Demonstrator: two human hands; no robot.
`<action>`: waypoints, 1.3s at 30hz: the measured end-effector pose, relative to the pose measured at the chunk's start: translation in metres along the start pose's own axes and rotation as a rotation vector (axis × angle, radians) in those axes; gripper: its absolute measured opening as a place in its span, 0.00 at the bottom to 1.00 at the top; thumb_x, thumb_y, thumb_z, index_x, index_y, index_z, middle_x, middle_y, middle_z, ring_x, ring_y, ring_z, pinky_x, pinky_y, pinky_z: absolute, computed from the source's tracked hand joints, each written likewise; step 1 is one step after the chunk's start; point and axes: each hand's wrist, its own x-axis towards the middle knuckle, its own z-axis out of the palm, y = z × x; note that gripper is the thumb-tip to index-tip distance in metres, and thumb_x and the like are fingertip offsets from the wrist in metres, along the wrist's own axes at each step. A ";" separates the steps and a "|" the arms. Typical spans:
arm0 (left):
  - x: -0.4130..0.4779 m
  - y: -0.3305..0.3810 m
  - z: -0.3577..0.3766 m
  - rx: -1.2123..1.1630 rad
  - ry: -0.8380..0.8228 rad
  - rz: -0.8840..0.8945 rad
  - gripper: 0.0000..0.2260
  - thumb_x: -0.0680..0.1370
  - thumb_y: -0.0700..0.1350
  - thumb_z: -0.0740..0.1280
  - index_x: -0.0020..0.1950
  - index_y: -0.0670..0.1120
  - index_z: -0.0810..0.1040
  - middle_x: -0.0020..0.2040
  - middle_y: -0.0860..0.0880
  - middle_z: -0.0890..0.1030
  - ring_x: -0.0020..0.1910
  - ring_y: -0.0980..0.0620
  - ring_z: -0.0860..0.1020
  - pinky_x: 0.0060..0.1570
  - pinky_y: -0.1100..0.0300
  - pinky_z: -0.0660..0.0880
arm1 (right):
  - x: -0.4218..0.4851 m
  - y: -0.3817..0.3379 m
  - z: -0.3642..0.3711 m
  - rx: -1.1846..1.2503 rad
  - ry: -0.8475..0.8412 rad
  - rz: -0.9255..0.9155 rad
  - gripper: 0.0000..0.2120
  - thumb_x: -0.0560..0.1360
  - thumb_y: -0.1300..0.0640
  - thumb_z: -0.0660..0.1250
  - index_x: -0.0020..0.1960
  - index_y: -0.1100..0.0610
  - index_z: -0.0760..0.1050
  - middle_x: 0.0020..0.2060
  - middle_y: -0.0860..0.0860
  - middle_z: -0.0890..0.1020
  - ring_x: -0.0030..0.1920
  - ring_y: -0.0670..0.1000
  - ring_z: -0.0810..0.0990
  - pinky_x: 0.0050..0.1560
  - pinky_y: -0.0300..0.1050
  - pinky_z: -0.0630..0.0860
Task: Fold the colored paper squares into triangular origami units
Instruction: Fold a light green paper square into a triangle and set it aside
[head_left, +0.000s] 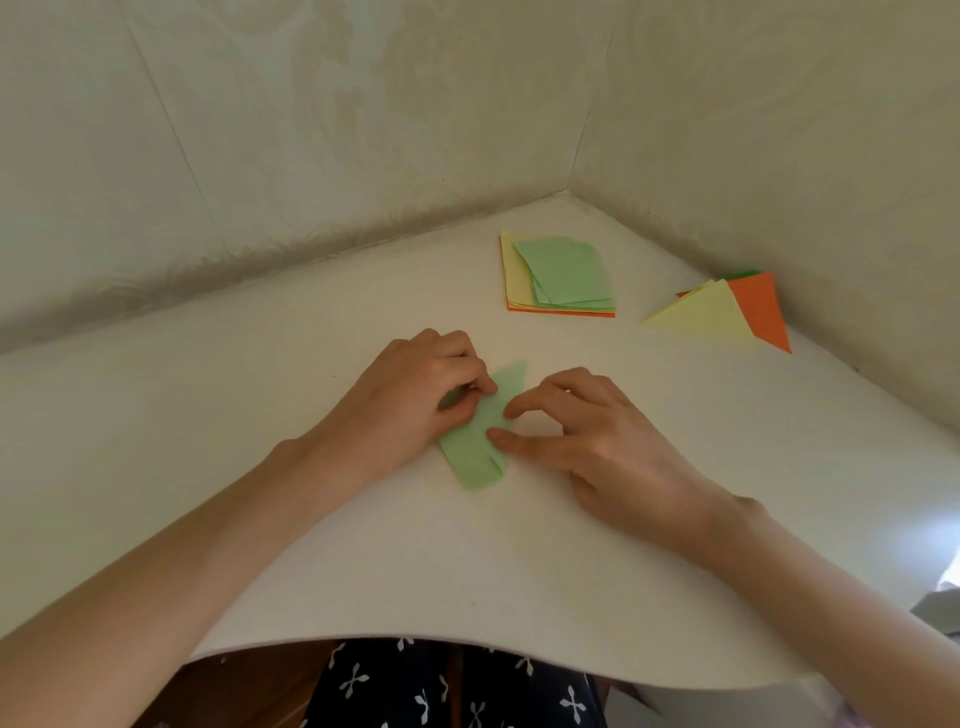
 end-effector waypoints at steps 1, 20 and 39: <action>-0.001 -0.001 0.001 -0.004 0.004 -0.005 0.10 0.74 0.46 0.63 0.48 0.47 0.83 0.43 0.52 0.78 0.39 0.52 0.72 0.40 0.54 0.70 | -0.002 -0.004 -0.001 0.006 -0.004 -0.012 0.29 0.67 0.68 0.50 0.59 0.53 0.80 0.52 0.54 0.80 0.52 0.55 0.70 0.47 0.48 0.71; -0.005 -0.024 -0.018 -0.286 0.061 -0.389 0.11 0.75 0.38 0.68 0.42 0.54 0.80 0.44 0.53 0.77 0.45 0.55 0.74 0.47 0.70 0.67 | 0.005 0.000 0.002 0.319 0.050 0.101 0.10 0.73 0.50 0.67 0.44 0.56 0.82 0.47 0.49 0.82 0.48 0.52 0.79 0.51 0.50 0.73; -0.023 -0.003 -0.009 -0.264 -0.087 -0.005 0.12 0.73 0.58 0.64 0.43 0.52 0.81 0.47 0.58 0.76 0.48 0.59 0.74 0.51 0.63 0.68 | 0.012 -0.014 0.010 0.516 0.085 0.422 0.08 0.72 0.51 0.66 0.39 0.55 0.78 0.47 0.47 0.77 0.51 0.44 0.70 0.53 0.26 0.64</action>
